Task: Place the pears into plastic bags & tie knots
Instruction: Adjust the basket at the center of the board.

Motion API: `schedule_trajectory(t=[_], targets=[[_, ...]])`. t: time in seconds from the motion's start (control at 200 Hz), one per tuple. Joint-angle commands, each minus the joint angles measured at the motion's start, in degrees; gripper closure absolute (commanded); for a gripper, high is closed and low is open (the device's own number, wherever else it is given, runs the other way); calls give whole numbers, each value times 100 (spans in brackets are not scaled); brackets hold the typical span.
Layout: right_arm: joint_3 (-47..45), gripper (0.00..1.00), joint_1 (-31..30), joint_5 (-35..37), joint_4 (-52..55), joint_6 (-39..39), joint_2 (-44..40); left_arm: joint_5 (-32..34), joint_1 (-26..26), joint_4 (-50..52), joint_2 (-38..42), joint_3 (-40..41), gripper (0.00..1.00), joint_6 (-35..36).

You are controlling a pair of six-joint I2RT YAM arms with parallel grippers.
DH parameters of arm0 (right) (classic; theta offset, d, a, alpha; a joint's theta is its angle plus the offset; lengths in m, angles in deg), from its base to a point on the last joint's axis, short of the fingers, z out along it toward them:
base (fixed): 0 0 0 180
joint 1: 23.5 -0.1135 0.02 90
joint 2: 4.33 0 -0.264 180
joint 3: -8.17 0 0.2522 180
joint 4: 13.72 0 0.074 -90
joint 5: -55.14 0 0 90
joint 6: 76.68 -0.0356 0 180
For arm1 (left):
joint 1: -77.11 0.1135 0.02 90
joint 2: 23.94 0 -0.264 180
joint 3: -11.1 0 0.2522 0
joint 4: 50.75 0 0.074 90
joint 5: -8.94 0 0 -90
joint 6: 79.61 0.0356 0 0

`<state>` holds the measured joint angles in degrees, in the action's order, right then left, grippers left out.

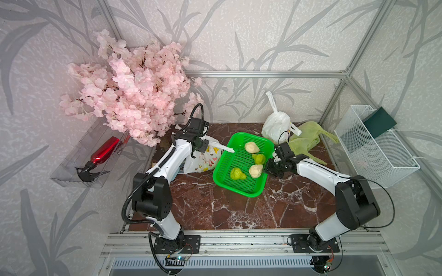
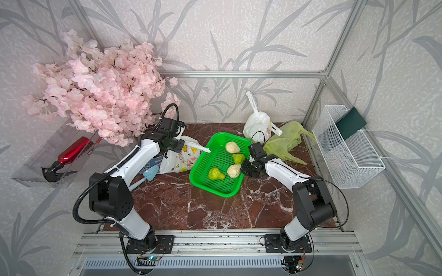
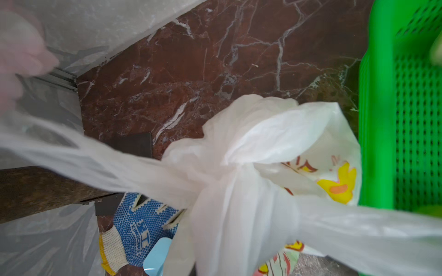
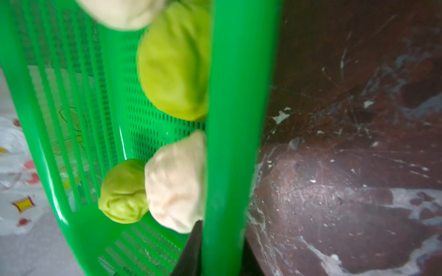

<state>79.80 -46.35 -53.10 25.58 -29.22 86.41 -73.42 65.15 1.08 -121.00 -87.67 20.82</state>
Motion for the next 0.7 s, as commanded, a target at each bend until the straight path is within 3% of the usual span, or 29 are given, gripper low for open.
schedule_trajectory(t=[0.0, 0.285, 0.56, 0.635, 0.695], targets=[[170, 86, -14, 54, 1171, 1182, 5, 361, 149, -275, -97, -419, 100, -69], [1379, 94, 83, 232, 1239, 1849, 668, 124, 276, -438, -948, -1372, 100, -434], [3306, 93, 364, 534, 1713, 2802, 2344, 23, 283, -188, -1531, -1889, 100, -531], [3517, 82, 501, 397, 1742, 2888, 2404, 39, 291, -36, -1557, -2023, 96, -648], [3590, 55, 581, 127, 1777, 2999, 2245, 62, 291, 84, -1514, -2105, 83, -726]])
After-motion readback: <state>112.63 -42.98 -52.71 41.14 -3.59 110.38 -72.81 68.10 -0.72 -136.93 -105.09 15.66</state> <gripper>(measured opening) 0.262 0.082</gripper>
